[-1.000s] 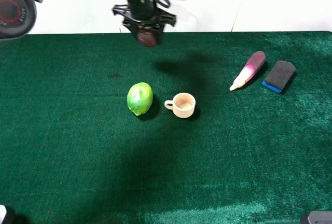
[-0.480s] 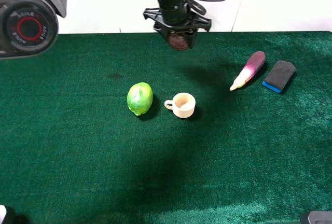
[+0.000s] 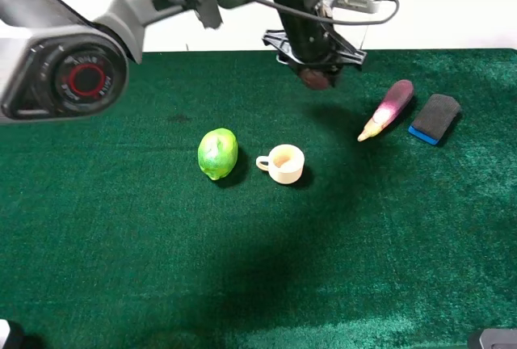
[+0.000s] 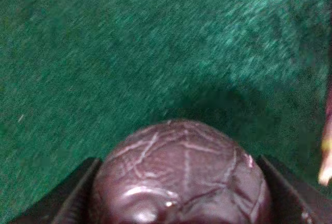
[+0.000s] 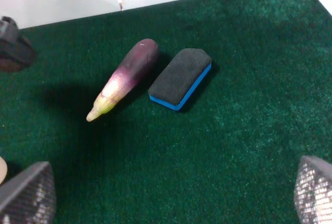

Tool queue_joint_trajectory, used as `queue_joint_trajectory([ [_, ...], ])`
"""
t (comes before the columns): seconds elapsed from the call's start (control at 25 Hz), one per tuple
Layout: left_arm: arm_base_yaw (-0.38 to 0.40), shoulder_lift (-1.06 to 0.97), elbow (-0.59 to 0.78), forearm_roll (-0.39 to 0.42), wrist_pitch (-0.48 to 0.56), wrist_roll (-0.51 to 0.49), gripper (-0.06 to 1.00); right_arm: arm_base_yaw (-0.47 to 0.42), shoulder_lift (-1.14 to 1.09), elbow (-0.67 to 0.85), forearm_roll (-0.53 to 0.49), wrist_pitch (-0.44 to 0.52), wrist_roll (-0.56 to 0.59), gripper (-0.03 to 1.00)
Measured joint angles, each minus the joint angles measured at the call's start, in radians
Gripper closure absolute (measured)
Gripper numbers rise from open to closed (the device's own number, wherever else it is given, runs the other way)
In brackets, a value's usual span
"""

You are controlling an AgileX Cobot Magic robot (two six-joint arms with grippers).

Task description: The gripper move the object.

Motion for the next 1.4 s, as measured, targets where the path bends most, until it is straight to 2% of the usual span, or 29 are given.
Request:
queue_joint_trajectory([
  [0.32,-0.021,0.047,0.0,0.024,-0.136,0.028,0.33,0.0,0.0,0.0,0.0,0.0,0.0,0.28],
  [0.84,-0.043,0.103,0.0,0.023,-0.28,0.066,0.33,0.0,0.0,0.0,0.0,0.0,0.0,0.28],
  [1.4,-0.051,0.115,0.0,0.024,-0.339,0.076,0.33,0.0,0.0,0.0,0.0,0.0,0.0,0.28],
])
